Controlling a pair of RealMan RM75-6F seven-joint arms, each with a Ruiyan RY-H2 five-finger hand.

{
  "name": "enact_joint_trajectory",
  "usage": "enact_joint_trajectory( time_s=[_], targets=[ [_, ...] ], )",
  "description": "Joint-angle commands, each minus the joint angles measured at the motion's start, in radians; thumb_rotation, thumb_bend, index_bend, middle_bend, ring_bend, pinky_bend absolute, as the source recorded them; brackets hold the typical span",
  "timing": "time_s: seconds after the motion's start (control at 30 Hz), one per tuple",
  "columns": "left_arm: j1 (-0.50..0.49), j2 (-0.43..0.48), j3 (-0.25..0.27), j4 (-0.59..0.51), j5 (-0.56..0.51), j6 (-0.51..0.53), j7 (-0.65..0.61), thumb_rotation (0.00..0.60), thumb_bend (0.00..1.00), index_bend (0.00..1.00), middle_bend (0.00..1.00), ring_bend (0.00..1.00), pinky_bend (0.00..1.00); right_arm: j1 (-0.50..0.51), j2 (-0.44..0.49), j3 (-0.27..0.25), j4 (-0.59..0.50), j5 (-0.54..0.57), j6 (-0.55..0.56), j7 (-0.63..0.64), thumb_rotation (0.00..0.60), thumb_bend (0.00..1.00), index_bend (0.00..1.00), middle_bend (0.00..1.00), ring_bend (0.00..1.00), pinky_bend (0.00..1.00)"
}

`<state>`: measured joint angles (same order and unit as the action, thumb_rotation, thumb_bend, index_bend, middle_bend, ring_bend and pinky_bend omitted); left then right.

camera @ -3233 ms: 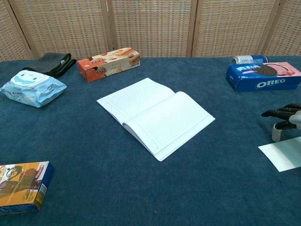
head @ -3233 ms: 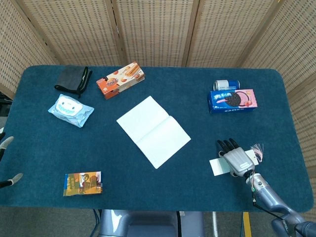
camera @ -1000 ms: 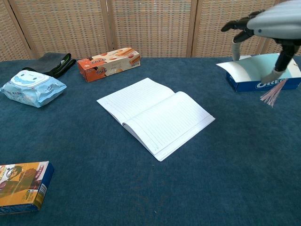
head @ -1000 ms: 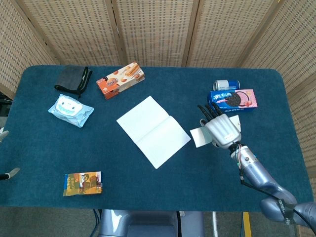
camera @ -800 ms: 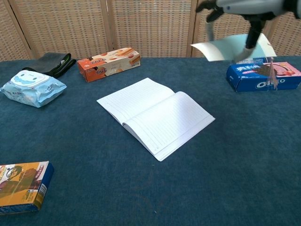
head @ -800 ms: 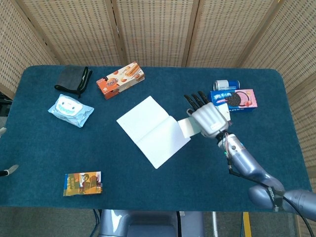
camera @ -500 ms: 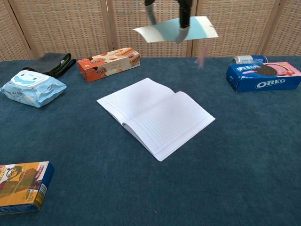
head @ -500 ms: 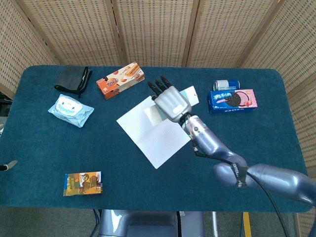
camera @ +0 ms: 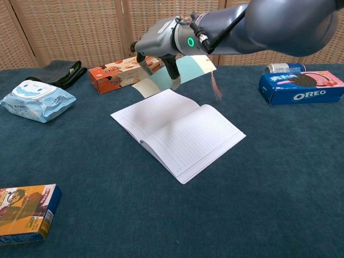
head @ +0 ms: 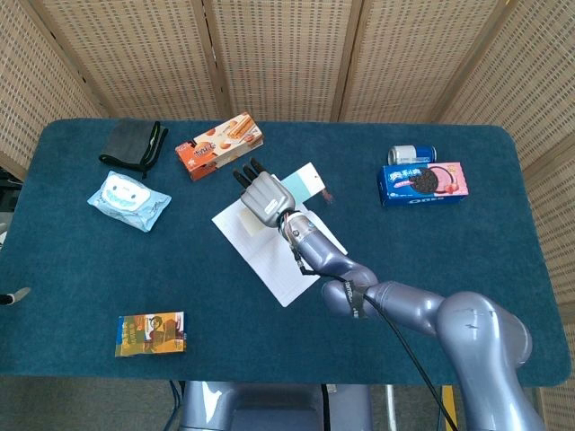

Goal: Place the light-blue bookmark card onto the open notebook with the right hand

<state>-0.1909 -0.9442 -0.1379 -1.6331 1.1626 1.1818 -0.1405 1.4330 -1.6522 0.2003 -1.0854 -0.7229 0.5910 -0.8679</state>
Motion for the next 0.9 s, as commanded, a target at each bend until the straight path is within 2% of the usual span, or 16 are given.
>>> enact_joint_trajectory(
  time_s=[0.03,0.2,0.7,0.77,0.8,0.83,0.9],
  targets=[
    [-0.003,0.000,-0.003,0.002,-0.008,-0.005,-0.001,0.600,0.00,0.00,0.00,0.00,0.00,0.028,-0.063,-0.041,0.084,0.004,-0.032,0.017,0.600,0.21,0.56,0.00,0.00,0.00],
    [-0.013,-0.001,-0.005,0.004,-0.019,-0.022,0.009,0.600,0.00,0.00,0.00,0.00,0.00,0.042,-0.106,-0.069,0.130,0.002,-0.045,0.017,0.600,0.21,0.56,0.00,0.00,0.00],
    [-0.023,-0.004,-0.007,0.001,-0.038,-0.035,0.028,0.600,0.00,0.00,0.00,0.00,0.00,0.060,-0.215,-0.101,0.258,-0.004,-0.056,0.025,0.600,0.21,0.56,0.00,0.00,0.00],
    [-0.024,-0.004,-0.008,0.002,-0.040,-0.036,0.027,0.600,0.00,0.00,0.00,0.00,0.00,0.061,-0.221,-0.100,0.267,-0.009,-0.057,0.028,0.600,0.20,0.48,0.00,0.00,0.00],
    [-0.024,-0.004,-0.008,0.004,-0.042,-0.037,0.027,0.600,0.00,0.00,0.00,0.00,0.00,0.061,-0.222,-0.098,0.269,-0.010,-0.059,0.032,0.600,0.19,0.38,0.00,0.00,0.00],
    [-0.024,-0.004,-0.008,0.004,-0.043,-0.038,0.026,0.600,0.00,0.00,0.00,0.00,0.00,0.061,-0.221,-0.096,0.269,-0.013,-0.059,0.037,0.600,0.17,0.22,0.00,0.00,0.00],
    [-0.025,-0.004,-0.008,0.005,-0.044,-0.041,0.026,0.600,0.00,0.00,0.00,0.00,0.00,0.060,-0.216,-0.093,0.266,-0.018,-0.058,0.044,0.600,0.16,0.06,0.00,0.00,0.00]
  ],
)
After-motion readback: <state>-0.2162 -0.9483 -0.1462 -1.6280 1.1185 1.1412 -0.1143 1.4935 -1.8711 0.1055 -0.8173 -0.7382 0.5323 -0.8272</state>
